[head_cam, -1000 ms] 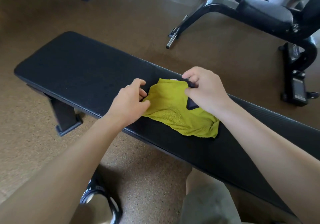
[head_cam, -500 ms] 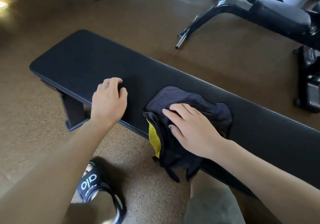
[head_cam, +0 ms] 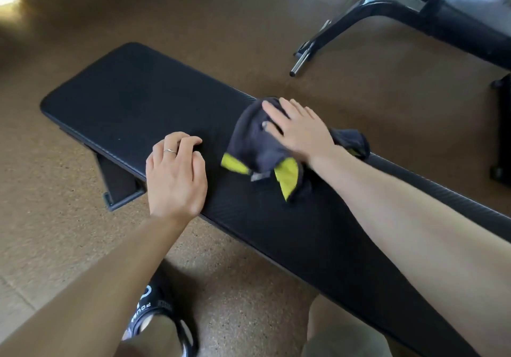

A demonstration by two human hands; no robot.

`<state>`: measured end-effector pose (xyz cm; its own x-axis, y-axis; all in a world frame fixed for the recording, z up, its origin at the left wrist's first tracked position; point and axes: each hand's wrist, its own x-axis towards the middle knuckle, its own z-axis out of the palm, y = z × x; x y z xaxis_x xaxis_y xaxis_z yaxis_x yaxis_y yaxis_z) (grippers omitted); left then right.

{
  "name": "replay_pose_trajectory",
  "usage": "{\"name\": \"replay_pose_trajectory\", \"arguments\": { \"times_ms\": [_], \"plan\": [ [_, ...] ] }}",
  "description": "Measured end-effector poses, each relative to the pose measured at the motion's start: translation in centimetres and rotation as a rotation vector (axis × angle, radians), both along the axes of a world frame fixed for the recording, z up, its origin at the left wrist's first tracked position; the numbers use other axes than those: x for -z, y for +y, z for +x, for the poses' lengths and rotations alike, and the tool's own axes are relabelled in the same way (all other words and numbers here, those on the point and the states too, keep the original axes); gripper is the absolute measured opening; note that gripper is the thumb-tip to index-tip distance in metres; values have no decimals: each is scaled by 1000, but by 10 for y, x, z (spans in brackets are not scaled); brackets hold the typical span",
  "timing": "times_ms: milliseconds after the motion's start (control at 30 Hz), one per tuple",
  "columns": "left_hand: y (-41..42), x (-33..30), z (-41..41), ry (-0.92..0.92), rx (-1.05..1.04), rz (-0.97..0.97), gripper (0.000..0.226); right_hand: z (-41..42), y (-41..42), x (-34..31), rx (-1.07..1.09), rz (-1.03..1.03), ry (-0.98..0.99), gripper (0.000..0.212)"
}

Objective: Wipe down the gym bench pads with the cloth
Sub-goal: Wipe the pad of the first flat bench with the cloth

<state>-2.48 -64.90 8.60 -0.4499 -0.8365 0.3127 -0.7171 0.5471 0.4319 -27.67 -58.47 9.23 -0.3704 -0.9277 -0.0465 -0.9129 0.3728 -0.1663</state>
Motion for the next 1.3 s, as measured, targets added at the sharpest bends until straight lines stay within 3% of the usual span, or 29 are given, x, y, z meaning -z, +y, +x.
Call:
{"name": "replay_pose_trajectory", "arguments": {
  "times_ms": [100, 267, 400, 667, 933, 1033, 1167, 1300],
  "plan": [
    [1, 0, 0, 1, 3, 9, 34, -2, -7, 0, 38, 105, 36, 62],
    [3, 2, 1, -4, -3, -17, 33, 69, 92, -12, -95, -5, -13, 72],
    [3, 2, -2, -23, -28, -30, 31, 88, 138, -22, -113, 53, -22, 69],
    [4, 2, -4, -83, -38, -17, 34, 50, 20, -4, 35, -24, 16, 78],
    [0, 7, -2, -31, -15, -17, 35, 80, 54, -10, 88, -255, -88, 56],
    [-1, 8, -1, -15, 4, -23, 35, 74, 51, -26, 173, -374, -13, 58],
    [-3, 9, 0, -7, 33, -7, 37, 95, 47, -37, 230, -239, -36, 83],
    [-5, 5, 0, -59, 68, 34, 39, 76, 54, -38, 333, -286, 1, 62]
  ]
}}
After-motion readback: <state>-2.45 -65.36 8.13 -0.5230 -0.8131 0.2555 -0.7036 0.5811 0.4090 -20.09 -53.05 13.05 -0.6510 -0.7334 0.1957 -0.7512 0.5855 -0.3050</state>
